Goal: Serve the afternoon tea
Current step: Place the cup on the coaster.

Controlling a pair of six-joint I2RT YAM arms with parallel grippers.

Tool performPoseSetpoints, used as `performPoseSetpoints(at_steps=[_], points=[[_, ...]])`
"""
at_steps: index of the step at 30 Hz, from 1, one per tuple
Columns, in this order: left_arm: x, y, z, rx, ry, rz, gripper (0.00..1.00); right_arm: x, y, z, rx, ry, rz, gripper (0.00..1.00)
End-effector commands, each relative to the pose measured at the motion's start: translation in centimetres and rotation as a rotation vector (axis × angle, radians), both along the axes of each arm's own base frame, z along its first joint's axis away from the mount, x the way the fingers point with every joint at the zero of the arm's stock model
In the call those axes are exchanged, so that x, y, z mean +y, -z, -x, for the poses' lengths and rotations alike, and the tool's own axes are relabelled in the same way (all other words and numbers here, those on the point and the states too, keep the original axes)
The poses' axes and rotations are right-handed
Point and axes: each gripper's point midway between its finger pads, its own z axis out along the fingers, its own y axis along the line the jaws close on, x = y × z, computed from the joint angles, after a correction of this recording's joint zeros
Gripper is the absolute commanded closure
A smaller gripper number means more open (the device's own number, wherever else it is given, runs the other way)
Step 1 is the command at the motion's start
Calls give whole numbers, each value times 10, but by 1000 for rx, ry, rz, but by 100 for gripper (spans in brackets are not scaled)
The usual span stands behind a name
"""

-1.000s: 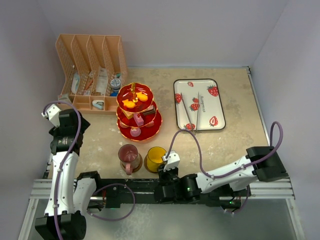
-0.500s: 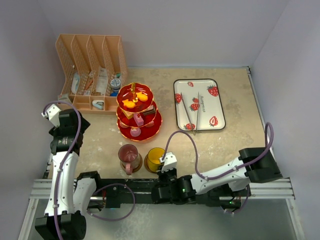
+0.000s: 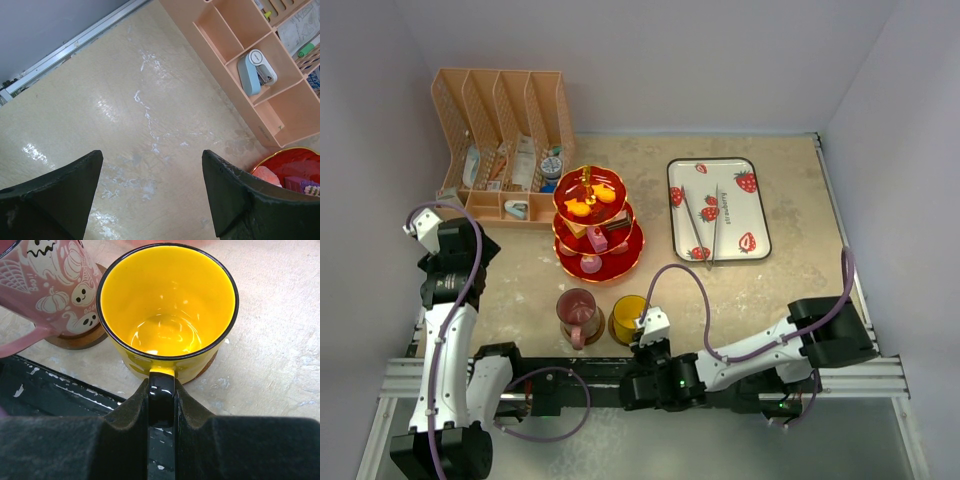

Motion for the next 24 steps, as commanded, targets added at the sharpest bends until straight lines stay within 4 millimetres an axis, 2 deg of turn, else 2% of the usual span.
performPoseSetpoints(at_steps=[1,5,10,18,22,24], points=[[0,-8,-7,-47,-4,-2,22,8,-23,-10,-72,56,-65,90],[0,-8,-7,-46,-3,0,22,10,-21,-8,-63,45,-58,84],[0,-9,-7,-49,-2,-1,22,9,-19,-8,-55,45,-53,72],[0,-8,-7,-48,-2,-1,22,13,-17,-6,-51,48,-32,68],[0,-8,-8,-45,-1,0,22,9,-9,-7,-45,68,-13,69],[0,-7,-8,-44,0,0,22,17,-17,-5,-33,79,-45,67]])
